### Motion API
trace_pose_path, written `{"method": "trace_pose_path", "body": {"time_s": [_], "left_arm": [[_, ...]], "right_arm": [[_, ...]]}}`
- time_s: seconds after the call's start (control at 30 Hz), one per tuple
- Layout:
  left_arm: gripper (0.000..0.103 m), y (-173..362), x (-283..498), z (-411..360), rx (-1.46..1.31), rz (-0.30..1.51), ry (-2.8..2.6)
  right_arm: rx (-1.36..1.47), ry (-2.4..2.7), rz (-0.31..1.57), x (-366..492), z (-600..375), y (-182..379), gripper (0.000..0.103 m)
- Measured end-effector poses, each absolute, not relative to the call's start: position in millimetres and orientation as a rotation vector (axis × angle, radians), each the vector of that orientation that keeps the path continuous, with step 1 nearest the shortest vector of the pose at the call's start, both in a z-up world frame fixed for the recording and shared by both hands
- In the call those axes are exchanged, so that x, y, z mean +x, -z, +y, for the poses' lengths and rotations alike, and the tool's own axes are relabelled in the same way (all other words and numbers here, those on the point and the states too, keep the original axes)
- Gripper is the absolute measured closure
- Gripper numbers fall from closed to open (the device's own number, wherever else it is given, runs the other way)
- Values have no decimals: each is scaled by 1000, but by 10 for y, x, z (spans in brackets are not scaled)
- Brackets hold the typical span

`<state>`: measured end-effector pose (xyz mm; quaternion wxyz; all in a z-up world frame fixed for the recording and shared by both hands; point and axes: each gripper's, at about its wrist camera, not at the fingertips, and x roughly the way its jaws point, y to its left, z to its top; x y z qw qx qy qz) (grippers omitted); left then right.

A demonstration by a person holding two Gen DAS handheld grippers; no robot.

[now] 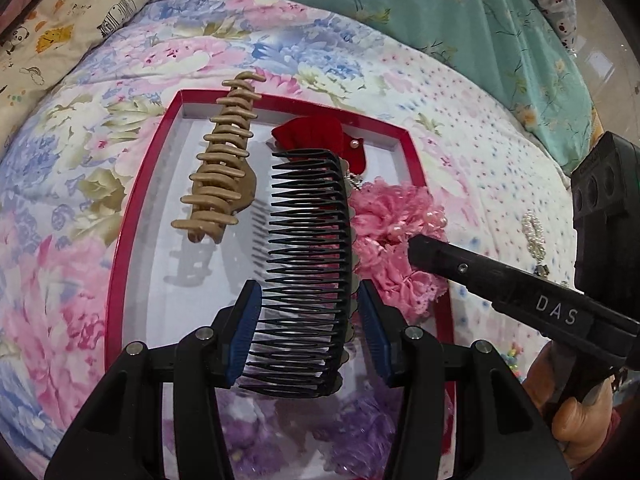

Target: Organize jewelry

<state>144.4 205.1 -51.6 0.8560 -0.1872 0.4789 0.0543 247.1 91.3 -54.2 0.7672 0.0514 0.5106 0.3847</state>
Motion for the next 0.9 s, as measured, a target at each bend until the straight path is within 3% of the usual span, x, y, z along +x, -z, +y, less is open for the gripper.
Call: {"method": "trace_pose_path", "body": {"time_s": [0.43, 0.9], "left_arm": [[54, 665, 1522, 2076, -407, 1035, -99], [53, 664, 1527, 2086, -413, 1042, -103]], "right_arm": [[134, -836, 1120, 2567, 911, 624, 89], [159, -836, 1122, 2550, 838, 567, 72]]}}
